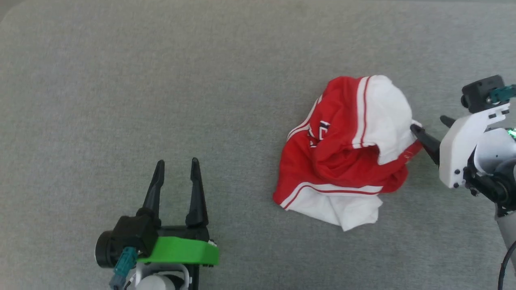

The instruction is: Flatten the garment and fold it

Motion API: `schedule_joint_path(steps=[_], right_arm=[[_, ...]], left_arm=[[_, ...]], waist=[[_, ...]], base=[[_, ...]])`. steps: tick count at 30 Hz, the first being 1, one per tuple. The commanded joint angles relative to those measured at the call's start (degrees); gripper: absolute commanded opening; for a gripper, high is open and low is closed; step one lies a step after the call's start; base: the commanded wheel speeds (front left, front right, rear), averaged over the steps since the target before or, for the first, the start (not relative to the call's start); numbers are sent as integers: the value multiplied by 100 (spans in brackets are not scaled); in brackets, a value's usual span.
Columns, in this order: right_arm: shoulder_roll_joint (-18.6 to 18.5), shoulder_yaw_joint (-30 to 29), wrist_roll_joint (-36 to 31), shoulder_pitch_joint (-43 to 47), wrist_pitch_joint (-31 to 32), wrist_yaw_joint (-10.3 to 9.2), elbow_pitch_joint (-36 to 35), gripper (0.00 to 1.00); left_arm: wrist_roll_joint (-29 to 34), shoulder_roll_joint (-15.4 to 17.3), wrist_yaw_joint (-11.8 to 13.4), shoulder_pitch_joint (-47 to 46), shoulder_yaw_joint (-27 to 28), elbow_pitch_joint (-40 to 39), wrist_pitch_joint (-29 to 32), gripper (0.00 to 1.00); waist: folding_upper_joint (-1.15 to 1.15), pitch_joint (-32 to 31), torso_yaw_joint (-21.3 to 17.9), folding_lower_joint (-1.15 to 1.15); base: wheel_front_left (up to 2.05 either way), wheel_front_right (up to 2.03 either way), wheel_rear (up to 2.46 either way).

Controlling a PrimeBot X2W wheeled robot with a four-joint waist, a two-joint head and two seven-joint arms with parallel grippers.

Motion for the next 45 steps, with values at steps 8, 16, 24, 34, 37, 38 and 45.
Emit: schedule_joint_path(steps=[8,16,24,34,37,38,45], right_arm=[[-247,632,170,-132,116,-9,385,0],[-259,414,189,-252,-507,-9,531,0],[-491,-1022,32,162,-950,-9,627,0],[50,-3370,-800,2248,-979,-9,628,0],[298,-3507,-1063,2516,-1128,-9,679,58],[356,-3515,-1128,2530,-1174,-9,682,100],[690,-2883,-842,1872,-1422,-9,-449,100]], left_arm=[[-93,-31,102,-214,-107,58,-20,100],[-110,-32,108,-26,52,159,-20,100],[-64,-32,29,333,265,158,-20,100],[21,-32,-82,407,269,213,-20,100],[37,-32,-117,413,279,274,-20,100],[41,-32,-126,412,279,294,-20,100],[9,-32,-169,457,251,387,-20,100]], waist=[[0,204,249,0],[0,-350,21,0],[0,-758,-278,0],[0,-711,-387,0],[0,-765,-421,0],[0,-784,-430,0],[0,-1026,-413,0]], base=[[0,0,0],[0,0,0],[0,0,0],[0,0,0],[0,0,0],[0,0,0],[0,0,0]])
